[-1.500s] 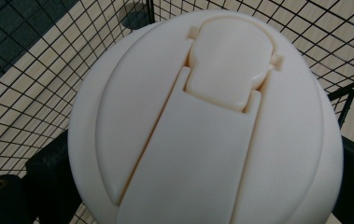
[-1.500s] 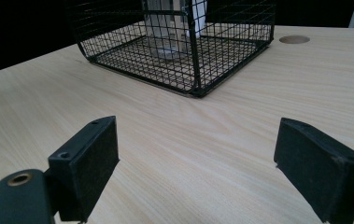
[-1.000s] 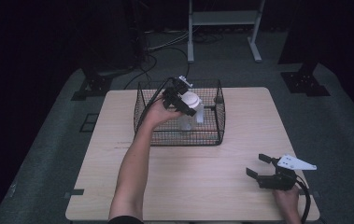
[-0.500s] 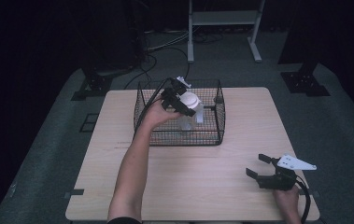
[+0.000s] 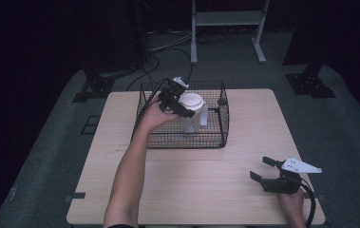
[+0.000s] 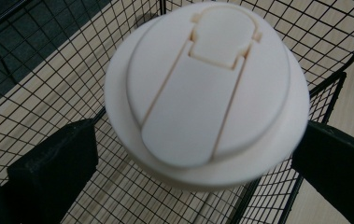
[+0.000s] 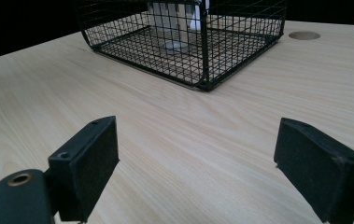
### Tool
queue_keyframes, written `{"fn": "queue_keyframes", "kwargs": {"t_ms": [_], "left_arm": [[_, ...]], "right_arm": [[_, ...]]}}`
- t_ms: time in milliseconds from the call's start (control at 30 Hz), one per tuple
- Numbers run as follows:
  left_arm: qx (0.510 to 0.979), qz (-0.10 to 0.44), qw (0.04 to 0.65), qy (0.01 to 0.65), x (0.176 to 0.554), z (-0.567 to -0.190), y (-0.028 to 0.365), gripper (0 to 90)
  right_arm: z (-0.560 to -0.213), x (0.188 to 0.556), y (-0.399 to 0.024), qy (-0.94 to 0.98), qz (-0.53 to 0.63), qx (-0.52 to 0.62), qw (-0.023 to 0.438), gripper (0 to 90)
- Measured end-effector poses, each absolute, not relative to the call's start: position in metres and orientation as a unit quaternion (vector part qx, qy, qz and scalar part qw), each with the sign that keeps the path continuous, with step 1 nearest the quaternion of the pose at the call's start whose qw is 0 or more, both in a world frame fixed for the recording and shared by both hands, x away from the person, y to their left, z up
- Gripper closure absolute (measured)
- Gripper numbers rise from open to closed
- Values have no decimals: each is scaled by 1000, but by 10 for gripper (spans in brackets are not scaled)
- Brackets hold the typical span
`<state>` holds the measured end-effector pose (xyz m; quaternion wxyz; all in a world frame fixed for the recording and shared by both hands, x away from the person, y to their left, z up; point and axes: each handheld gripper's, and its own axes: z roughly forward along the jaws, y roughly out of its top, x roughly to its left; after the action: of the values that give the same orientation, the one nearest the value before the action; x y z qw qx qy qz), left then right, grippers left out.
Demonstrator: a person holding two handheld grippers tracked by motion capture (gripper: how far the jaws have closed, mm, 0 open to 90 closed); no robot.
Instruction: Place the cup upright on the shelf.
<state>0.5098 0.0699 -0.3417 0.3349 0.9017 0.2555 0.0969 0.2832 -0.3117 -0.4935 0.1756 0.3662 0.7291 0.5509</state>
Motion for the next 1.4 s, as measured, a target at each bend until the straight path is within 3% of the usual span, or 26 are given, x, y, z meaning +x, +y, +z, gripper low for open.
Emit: {"fn": "queue_keyframes", "kwargs": {"t_ms": [633, 1400], "left_arm": [[900, 101, 340, 253, 500, -342, 83, 0], [886, 108, 358, 273, 475, -352, 133, 0]], "right_arm": [[-494, 284, -311, 732, 548, 364, 179, 128], [-494, 283, -309, 735, 540, 367, 181, 128]]}}
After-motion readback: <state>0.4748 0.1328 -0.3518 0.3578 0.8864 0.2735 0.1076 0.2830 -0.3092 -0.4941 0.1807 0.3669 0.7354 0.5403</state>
